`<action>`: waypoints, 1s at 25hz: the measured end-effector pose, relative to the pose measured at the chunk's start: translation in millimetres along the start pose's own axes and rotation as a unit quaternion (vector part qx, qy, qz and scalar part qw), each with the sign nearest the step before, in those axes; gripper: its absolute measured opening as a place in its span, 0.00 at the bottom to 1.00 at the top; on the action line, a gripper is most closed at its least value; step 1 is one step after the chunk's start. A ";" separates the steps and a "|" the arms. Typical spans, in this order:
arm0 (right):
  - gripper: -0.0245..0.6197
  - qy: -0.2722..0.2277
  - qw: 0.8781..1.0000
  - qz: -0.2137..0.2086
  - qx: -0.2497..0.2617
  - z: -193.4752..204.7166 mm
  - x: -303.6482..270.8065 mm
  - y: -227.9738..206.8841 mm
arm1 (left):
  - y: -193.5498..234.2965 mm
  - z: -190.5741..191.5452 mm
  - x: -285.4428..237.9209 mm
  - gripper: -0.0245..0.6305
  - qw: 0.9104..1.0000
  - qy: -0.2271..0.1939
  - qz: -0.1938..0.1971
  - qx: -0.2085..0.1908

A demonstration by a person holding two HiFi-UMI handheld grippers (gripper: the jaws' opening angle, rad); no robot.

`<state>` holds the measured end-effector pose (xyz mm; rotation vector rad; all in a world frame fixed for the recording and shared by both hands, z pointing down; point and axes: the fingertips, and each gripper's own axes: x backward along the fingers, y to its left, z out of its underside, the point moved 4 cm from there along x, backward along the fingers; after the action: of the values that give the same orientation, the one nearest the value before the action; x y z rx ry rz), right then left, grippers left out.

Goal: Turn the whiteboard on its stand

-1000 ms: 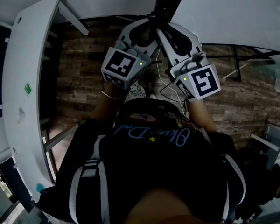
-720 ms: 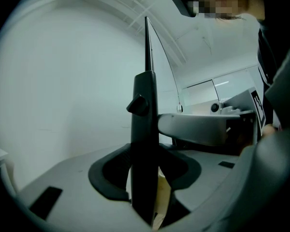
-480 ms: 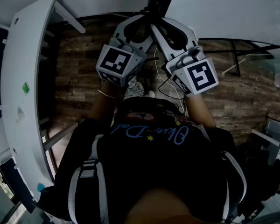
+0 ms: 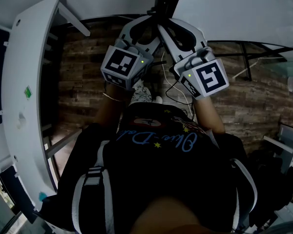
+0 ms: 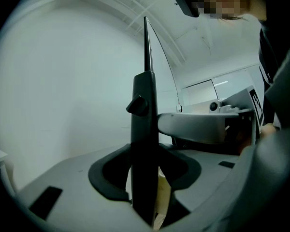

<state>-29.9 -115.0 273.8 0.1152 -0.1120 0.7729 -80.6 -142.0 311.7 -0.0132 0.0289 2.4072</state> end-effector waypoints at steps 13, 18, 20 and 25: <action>0.14 -0.008 1.000 0.005 -0.003 -6.1 10.0 -5.1 | 0.4 -0.1 6.6 0.32 1.000 0.008 0.014 -0.016; 0.14 -0.013 1.000 0.010 -0.009 -6.5 16.9 -7.8 | 0.7 -8.2 19.4 0.32 1.000 0.000 0.010 -0.025; 0.14 -0.013 1.000 0.012 -0.010 -6.1 17.3 -8.1 | 0.1 -9.1 23.2 0.29 1.000 -0.005 0.007 -0.022; 0.14 -0.013 1.000 0.010 -0.013 -4.2 19.0 -7.2 | -0.8 -9.5 30.5 0.23 1.000 -0.011 0.000 -0.019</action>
<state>-11.2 -106.4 271.9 0.0997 -0.1485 0.7899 -102.6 -121.2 301.6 -0.0038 -0.0280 2.4082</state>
